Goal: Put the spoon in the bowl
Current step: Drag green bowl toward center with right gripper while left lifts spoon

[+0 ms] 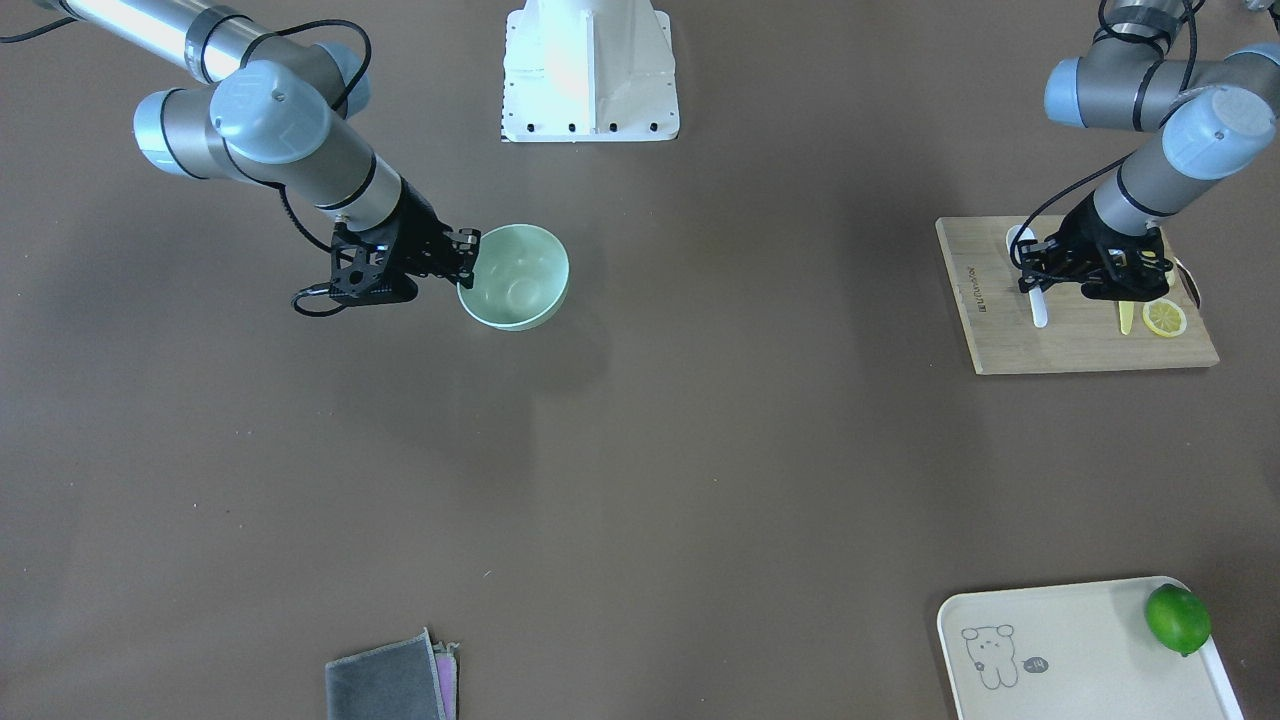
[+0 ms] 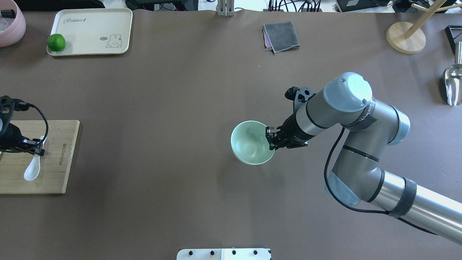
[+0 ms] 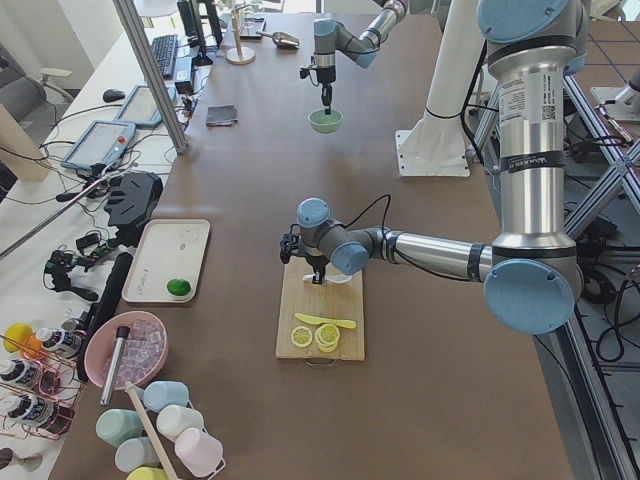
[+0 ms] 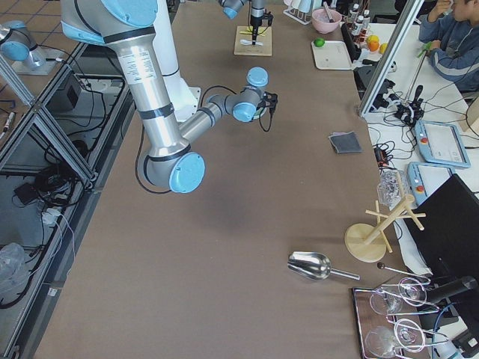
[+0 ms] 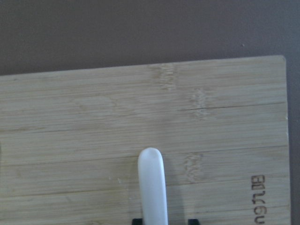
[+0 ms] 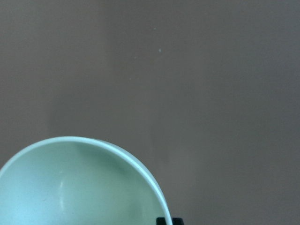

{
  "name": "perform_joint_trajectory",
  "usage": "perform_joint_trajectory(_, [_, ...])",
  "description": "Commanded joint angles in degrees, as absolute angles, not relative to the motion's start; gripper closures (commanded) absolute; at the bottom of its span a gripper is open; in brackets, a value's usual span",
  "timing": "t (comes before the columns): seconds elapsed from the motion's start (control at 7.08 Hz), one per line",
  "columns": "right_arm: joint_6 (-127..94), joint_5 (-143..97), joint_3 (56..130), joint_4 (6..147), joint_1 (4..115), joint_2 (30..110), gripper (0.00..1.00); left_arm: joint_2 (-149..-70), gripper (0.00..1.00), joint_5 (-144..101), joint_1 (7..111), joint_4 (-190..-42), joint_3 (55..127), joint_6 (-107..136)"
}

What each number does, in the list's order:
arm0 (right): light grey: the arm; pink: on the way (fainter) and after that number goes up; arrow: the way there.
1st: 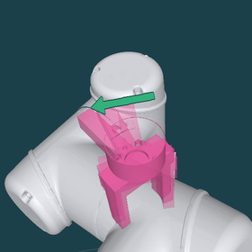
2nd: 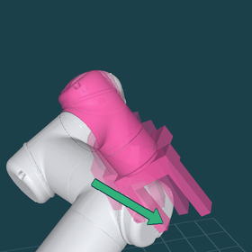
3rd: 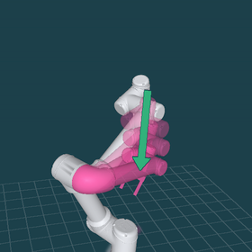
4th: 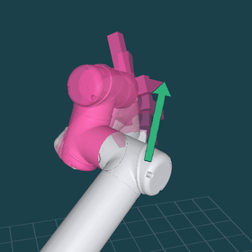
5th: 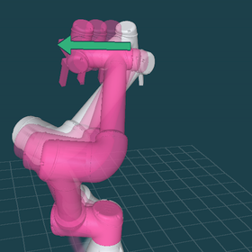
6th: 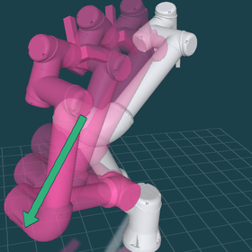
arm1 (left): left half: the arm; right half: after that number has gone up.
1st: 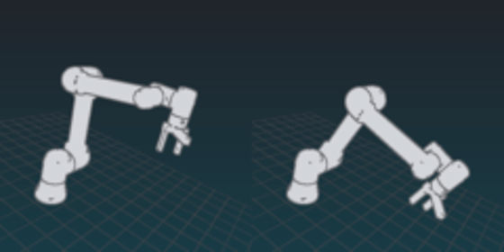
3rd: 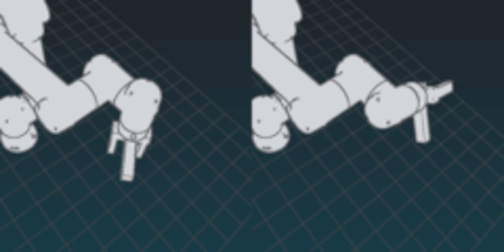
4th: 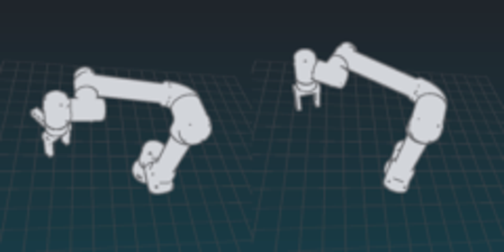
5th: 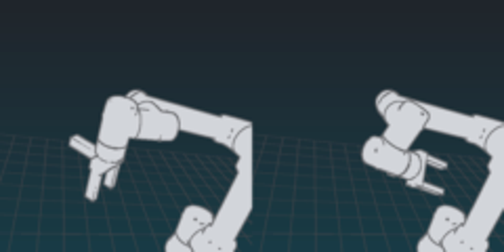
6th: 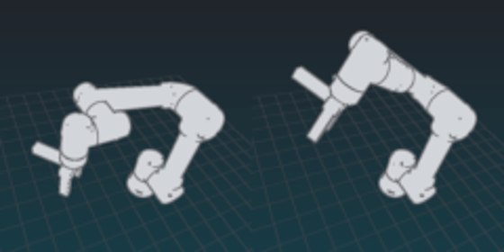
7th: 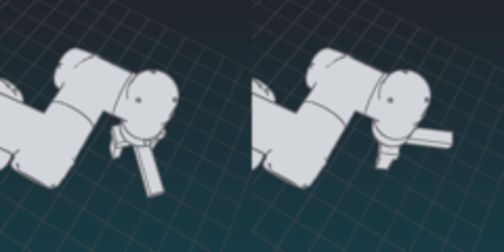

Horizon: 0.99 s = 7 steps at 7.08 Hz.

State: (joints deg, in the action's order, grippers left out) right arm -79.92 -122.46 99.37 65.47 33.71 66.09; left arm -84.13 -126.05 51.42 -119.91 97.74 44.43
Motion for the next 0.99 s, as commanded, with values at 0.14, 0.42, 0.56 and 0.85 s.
perform_joint_trajectory(0.14, [-85.8,-117.6,98.9,65.8,27.9,62.3,1.0,-86.6,1.0,-126.6,51.5,-119.1,100.4,48.2])
perform_joint_trajectory(0.42, [-87.0,-114.1,98.4,65.9,25.2,61.3,1.0,-96.7,1.0,-130.2,51.2,-116.8,101.8,61.1])
perform_joint_trajectory(0.56, [-87.6,-113.0,97.1,65.8,24.7,60.2,1.0,-101.8,1.0,-130.3,49.1,-115.5,101.5,66.5])
perform_joint_trajectory(0.85, [-87.1,-111.2,97.3,65.9,24.8,60.1,0.0,-114.8,1.0,-129.1,43.5,-108.2,100.8,77.9])
